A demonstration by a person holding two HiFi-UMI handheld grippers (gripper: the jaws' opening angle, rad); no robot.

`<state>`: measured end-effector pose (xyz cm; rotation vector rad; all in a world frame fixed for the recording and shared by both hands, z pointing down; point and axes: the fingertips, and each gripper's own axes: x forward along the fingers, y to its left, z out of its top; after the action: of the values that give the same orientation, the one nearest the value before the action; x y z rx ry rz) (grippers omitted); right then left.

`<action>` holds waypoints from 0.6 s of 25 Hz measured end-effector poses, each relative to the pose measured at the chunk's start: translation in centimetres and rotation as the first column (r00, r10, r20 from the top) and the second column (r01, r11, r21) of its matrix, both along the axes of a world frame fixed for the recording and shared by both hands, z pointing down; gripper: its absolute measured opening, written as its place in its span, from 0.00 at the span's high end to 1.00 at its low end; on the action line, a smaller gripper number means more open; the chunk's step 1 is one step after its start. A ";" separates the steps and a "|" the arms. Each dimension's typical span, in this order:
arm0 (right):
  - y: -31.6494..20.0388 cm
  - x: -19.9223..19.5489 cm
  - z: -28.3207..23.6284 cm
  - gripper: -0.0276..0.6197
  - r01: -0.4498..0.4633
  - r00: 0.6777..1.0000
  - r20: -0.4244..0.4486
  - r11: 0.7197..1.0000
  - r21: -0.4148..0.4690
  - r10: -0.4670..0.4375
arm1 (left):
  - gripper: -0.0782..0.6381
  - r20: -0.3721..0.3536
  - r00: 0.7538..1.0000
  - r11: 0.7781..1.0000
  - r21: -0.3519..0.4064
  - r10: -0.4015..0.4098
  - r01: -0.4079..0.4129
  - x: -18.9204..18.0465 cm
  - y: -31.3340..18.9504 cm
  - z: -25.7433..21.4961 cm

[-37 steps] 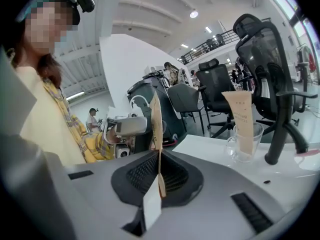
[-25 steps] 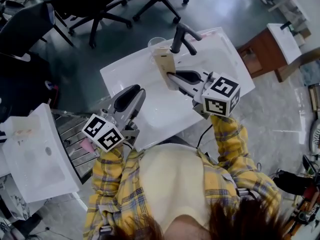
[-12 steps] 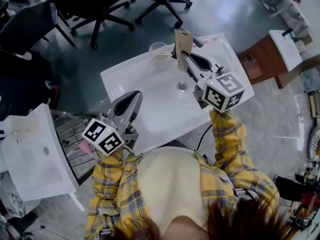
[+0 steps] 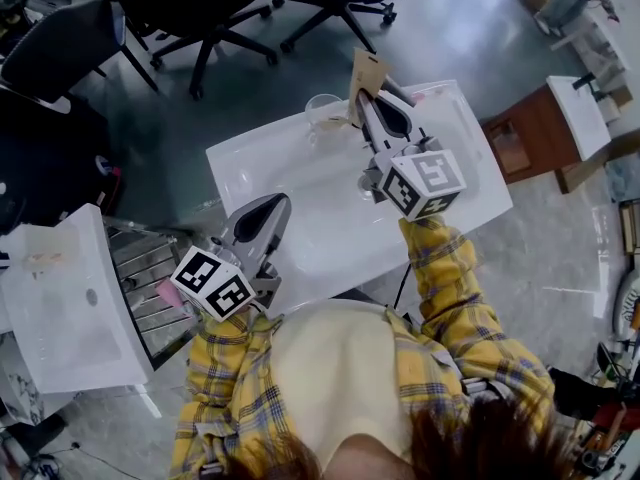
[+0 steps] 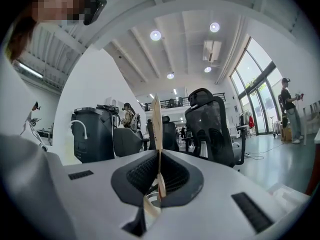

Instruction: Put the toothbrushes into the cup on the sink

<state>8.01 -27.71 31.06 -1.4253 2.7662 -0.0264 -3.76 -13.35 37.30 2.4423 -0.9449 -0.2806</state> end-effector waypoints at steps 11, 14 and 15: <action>-2.7 -1.3 1.3 0.93 -0.032 0.993 0.120 0.996 0.079 0.023 | 0.88 0.002 1.000 0.999 -0.037 -0.002 0.002 0.1 0.2 0.8; -3.3 -1.4 1.7 0.93 -0.031 0.986 0.167 0.998 0.055 0.022 | 0.88 0.002 1.000 0.999 -0.039 0.002 -0.002 0.1 0.1 0.8; -3.5 -1.4 2.0 0.93 -0.033 0.984 0.175 0.998 0.046 0.025 | 0.88 0.002 1.000 0.999 -0.040 0.004 -0.004 0.1 0.1 0.8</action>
<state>6.60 -31.23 33.01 -1.3801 2.5872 -0.0790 -3.63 -13.21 38.12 2.4086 -0.9373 -0.2560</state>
